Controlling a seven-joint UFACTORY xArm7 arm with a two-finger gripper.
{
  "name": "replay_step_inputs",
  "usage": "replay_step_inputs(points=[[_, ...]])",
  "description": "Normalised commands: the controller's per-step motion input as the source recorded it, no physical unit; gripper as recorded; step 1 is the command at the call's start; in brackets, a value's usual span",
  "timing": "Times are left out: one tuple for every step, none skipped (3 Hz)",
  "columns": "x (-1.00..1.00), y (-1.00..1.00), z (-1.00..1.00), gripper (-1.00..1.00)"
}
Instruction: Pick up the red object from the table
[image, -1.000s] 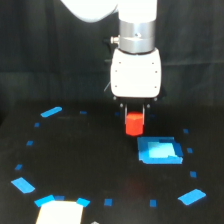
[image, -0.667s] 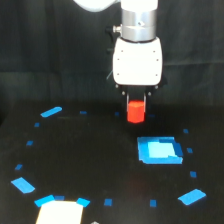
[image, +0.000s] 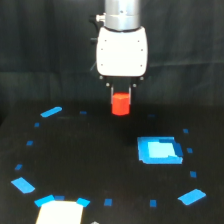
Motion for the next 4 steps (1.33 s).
replay_step_inputs(points=[[-0.42, -1.00, 1.00, -0.82], [-0.16, 0.51, -0.38, -0.73], [0.62, -0.74, -0.81, -1.00], [0.19, 0.04, -1.00, -0.98]])
